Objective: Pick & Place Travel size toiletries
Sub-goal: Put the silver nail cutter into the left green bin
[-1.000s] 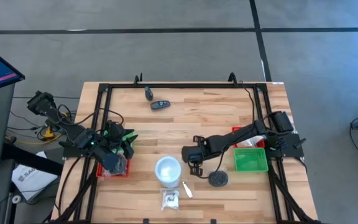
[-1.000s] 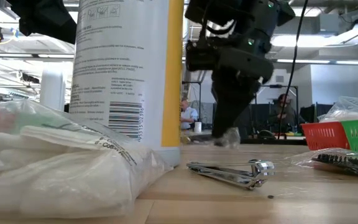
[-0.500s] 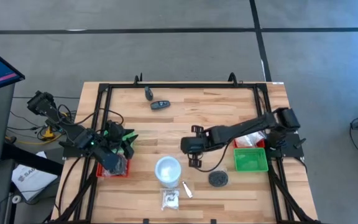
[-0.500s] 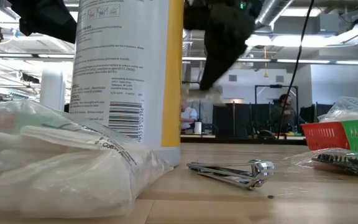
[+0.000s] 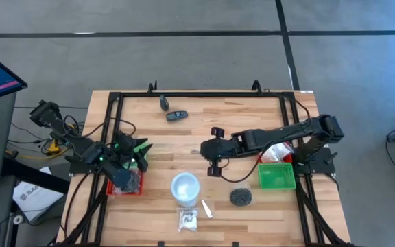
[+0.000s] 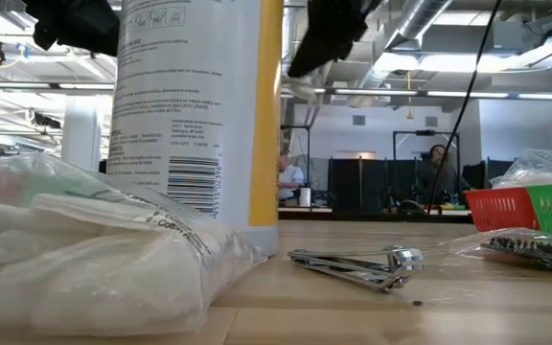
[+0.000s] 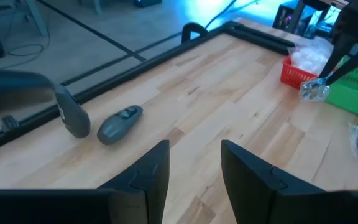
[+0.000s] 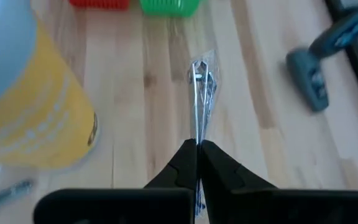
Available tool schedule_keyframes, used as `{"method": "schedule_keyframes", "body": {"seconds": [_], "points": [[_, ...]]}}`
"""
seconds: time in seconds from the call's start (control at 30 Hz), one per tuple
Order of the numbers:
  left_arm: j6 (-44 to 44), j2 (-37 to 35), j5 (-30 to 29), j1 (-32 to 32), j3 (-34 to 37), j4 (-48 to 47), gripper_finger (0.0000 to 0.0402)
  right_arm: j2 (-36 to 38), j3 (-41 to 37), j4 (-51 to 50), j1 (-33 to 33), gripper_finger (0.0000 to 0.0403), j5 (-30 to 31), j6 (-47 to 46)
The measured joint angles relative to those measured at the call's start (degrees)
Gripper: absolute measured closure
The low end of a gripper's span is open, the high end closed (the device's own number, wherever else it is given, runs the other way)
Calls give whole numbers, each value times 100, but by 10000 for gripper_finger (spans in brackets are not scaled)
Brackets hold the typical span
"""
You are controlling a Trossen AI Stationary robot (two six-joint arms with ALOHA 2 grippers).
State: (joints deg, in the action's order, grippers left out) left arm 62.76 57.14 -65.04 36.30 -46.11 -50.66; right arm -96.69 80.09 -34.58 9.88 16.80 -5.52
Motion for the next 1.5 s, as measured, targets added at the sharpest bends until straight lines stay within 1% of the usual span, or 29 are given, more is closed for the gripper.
{"method": "schedule_keyframes", "body": {"seconds": [0.27, 0.33, 0.43, 0.67, 0.9, 1.03, 1.2, 1.37, 1.5], "points": [[-12, 0, -313, 2, 0, 77, 266, 125, 0, 776, -70, 403, 17, 504], [-182, 0, -338, 0, 0, 196, 266, 125, 0, 940, -100, 403, 15, 615], [-606, 0, -426, 0, 0, 598, 266, 124, 2, 1179, -113, 403, -2, 761], [-1971, 0, -451, -148, 0, 1767, 266, 168, 4, 1808, -143, 403, -10, 1193], [-2795, 2, -388, -177, 2, 2611, 266, 227, 4, 2343, -143, 403, -32, 1558], [-3479, 2, -140, -177, 2, 3324, 266, 240, 9, 2601, -143, 403, -39, 1757], [-4433, 25, 408, -278, 2, 4250, 266, 237, 9, 2910, -139, 403, -44, 1951], [-5144, 209, 846, -562, 1, 5008, 266, 237, 9, 3111, -107, 403, -47, 1980], [-5523, 411, 1044, -874, 2, 5387, 266, 237, 9, 3132, -34, 403, -90, 2113]]}}
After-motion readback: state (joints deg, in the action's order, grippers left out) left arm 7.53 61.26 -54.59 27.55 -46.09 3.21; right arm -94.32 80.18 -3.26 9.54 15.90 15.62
